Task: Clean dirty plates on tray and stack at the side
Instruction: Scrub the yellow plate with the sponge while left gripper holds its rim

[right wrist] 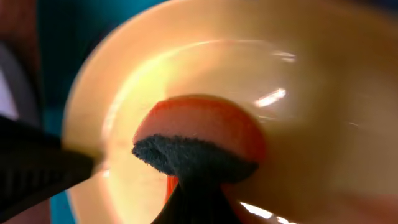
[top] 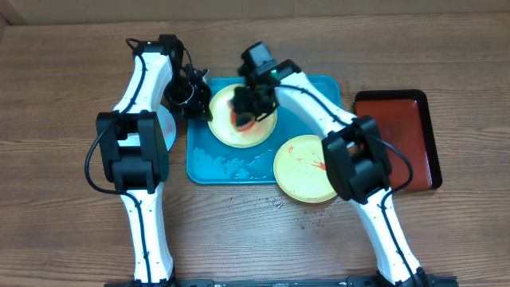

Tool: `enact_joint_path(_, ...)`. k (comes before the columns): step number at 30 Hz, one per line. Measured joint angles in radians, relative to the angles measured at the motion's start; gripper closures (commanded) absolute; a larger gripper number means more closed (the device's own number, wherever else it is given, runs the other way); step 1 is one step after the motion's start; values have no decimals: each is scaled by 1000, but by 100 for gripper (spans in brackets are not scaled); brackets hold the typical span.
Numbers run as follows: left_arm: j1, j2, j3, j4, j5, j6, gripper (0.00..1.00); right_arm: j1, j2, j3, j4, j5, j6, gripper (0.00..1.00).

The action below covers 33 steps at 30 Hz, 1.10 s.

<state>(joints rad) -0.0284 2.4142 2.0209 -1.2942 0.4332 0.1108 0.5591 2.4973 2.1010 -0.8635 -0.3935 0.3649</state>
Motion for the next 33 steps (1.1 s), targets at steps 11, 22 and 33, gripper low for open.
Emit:
enact_joint_path(11, -10, -5, -1, 15, 121, 39, 96, 36, 14, 1, -180, -157, -64, 96)
enact_joint_path(22, -18, -6, -1, 7, 82, 39, 94, -56, 16, 1, -242, -195, -97, 96)
enact_joint_path(33, -31, -13, -41, 50, 106, 149, 48, -80, 16, 1, -245, -190, -98, 96)
